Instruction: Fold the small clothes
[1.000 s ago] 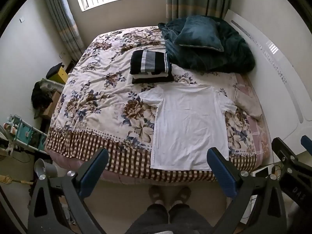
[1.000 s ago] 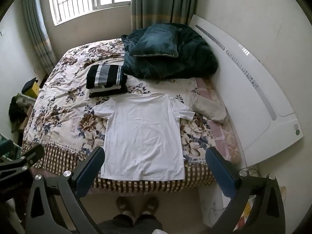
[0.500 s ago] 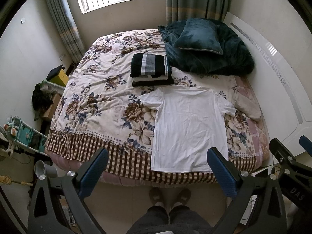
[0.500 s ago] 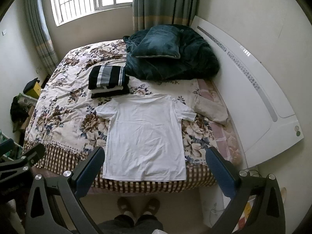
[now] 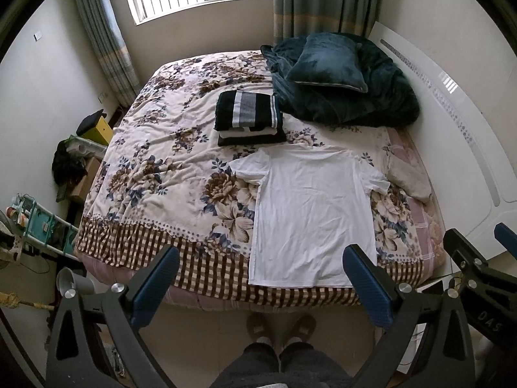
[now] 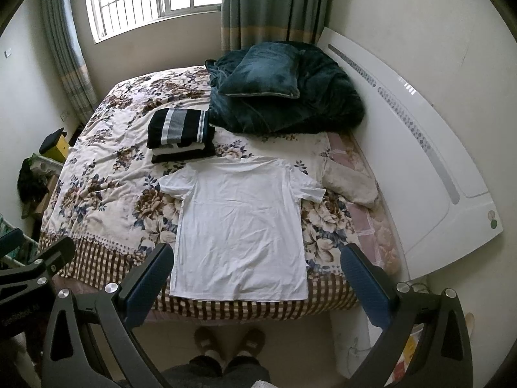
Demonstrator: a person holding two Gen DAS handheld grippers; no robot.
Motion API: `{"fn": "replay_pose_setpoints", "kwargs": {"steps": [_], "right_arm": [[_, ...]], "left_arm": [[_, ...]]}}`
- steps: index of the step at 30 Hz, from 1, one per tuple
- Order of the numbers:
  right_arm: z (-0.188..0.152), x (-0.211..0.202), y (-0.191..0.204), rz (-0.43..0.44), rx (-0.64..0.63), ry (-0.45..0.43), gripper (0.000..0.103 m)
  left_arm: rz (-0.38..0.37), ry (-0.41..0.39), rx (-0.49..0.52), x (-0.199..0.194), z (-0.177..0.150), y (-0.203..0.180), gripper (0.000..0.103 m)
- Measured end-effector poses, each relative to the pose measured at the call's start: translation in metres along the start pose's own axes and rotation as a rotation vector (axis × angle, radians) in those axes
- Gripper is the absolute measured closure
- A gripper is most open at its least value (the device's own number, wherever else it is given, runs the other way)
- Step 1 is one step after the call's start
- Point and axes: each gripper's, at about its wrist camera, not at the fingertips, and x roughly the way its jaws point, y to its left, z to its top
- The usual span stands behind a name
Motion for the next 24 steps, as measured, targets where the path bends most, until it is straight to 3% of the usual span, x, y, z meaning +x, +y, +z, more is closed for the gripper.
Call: {"fn": "replay_pose_setpoints", "kwargs": {"steps": [24], "right_arm": [[0.0016, -0.0009, -0.0005, -0.001, 0.0, -0.002, 0.0]], "left_arm": [[-0.003, -0.008, 0.0, -0.001, -0.0003, 0.0008, 0.0]]}}
